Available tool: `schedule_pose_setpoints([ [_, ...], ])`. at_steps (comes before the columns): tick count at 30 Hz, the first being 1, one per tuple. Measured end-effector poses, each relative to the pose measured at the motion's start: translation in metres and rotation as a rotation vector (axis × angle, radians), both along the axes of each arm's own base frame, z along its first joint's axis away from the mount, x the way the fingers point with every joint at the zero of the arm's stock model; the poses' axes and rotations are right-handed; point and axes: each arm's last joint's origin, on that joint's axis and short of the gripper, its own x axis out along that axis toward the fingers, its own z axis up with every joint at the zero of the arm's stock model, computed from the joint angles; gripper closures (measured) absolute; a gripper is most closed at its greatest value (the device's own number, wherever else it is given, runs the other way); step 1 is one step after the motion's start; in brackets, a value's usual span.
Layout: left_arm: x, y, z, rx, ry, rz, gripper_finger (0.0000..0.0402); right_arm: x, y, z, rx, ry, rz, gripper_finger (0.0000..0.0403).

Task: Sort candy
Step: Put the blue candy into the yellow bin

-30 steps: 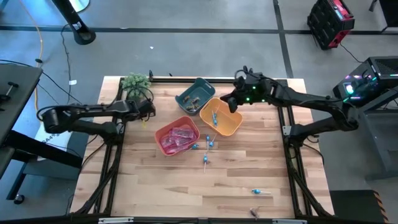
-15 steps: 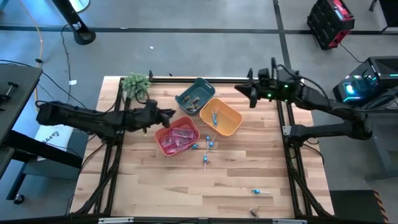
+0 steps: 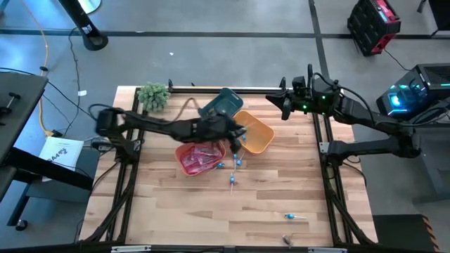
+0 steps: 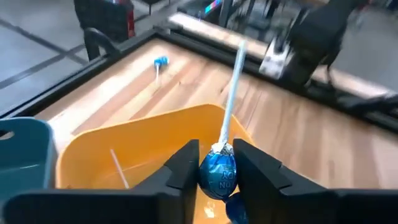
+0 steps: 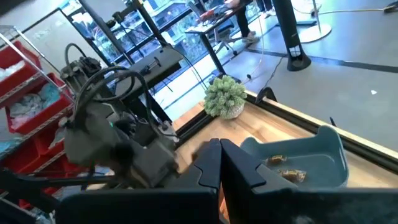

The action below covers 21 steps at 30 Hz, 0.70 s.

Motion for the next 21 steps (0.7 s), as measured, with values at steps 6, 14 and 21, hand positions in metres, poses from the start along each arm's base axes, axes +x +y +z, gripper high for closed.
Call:
schedule_pose_setpoints([
  [6,0.037,0.006,-0.008,0.011,0.177,-0.005,0.0236,0.000,0.000,0.000,0.042,-0.014,-0.009,0.0402],
  [14,0.027,0.005,0.010,-0.054,0.324,-0.086,0.0174,0.002,0.004,-0.003,0.088,-0.001,0.017,0.0402],
  [21,-0.028,-0.017,0.044,0.058,0.412,-0.111,0.0168,0.036,0.045,-0.023,0.179,0.107,0.279,0.0402],
])
